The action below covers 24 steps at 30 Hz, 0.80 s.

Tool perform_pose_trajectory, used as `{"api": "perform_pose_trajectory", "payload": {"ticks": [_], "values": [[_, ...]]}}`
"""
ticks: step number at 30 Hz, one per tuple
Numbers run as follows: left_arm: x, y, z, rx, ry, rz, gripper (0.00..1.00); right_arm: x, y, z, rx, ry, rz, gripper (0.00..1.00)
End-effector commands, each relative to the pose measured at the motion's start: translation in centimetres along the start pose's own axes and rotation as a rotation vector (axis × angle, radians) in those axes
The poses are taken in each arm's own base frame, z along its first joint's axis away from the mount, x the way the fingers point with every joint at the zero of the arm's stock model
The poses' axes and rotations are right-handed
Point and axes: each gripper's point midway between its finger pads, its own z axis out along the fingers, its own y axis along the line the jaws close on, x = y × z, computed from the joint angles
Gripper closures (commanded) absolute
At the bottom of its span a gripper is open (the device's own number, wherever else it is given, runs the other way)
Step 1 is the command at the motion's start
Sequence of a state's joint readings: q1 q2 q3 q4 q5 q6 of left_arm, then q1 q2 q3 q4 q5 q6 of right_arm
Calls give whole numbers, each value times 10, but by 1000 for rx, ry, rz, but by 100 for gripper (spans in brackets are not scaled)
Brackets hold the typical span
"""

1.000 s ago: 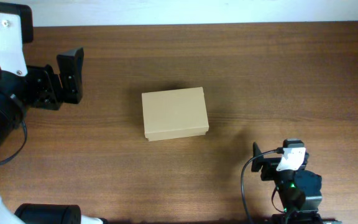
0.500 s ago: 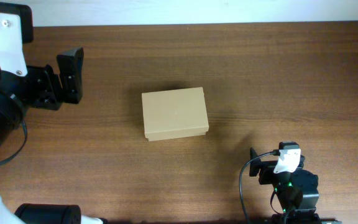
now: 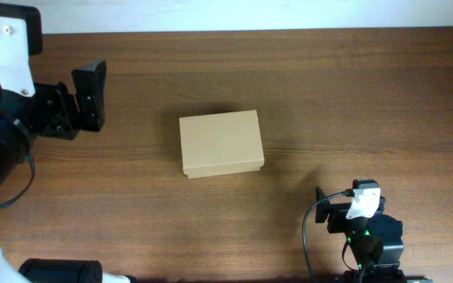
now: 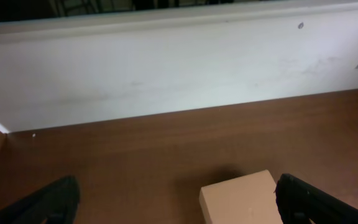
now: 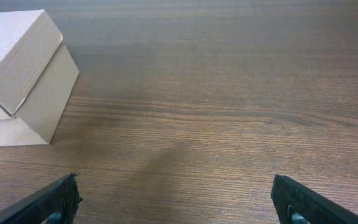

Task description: Pack container

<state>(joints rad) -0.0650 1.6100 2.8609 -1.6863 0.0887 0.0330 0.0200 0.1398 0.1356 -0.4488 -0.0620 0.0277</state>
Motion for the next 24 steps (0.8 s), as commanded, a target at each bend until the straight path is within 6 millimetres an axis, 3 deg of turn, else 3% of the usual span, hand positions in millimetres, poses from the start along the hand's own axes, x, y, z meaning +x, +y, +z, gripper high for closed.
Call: {"api": "perform_pose_trajectory", "payload": {"ticks": [1,3,7,11,20,24], "values": [[14,0,-14,-9,26,-14,0,1,0,0,-6,-3,14,1],[32,-1,-18,-7,80,-19,0,1,0,0,-6,-3,14,1],[88,-3,-20,-2,239,-32,0,1,0,0,-6,-3,14,1],[142,2,-7,-31,339,-34,0,1,0,0,-6,-3,14,1],[256,3,79,-16,297,-35,0,1,0,0,-6,-3,14,1],[295,4,110,-18,221,-29,0,1,0,0,-6,-3,14,1]]}}
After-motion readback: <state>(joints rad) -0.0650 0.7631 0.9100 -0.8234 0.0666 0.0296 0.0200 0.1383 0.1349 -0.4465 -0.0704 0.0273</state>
